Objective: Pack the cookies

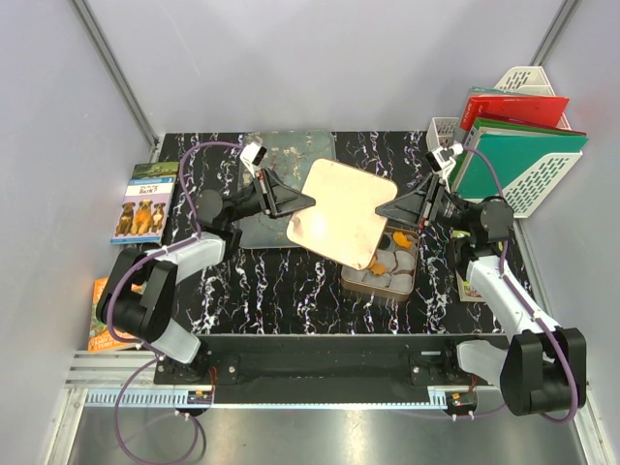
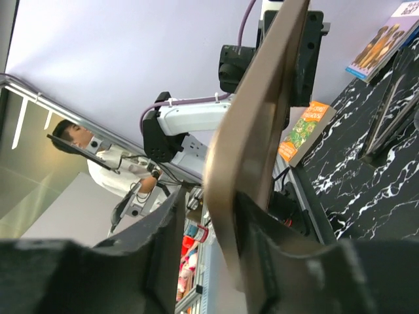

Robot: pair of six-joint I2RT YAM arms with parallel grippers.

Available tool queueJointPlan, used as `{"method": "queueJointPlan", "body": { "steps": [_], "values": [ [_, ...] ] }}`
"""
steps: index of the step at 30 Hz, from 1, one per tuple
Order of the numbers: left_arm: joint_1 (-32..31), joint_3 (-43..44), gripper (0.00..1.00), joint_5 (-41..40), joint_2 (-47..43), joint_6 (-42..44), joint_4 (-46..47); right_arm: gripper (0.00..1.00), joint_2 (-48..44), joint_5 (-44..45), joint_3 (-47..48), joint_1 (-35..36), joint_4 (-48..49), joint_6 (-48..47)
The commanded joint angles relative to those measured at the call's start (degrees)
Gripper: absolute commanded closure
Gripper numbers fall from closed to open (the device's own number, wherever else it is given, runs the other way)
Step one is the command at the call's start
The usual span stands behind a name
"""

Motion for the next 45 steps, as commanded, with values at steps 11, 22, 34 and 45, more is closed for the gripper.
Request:
{"method": "queueJointPlan", "body": {
  "steps": [11, 22, 34, 45],
  "values": [
    [-0.9, 2.8, 0.96, 1.2, 1.9, 2.0, 19.6, 0.0, -8.1, 10.5, 9.0, 0.6, -43.5, -28.4],
    [-4.7, 4.7, 1.0, -3.1, 6.6, 2.4, 19.6, 0.0, -12.0, 62.7, 22.6, 0.6, -91.8, -52.3],
    [-12.9, 0.9, 1.0, -18.0, 11.3, 9.7, 18.1, 0.0, -18.2, 72.8, 20.0, 0.6, -94.2, -53.4],
    [-21.3, -0.3, 1.0, -35.0, 14.4, 20.0, 7.0, 0.0, -22.3, 73.6, 17.2, 0.6, -94.0, -52.9]
  ]
}}
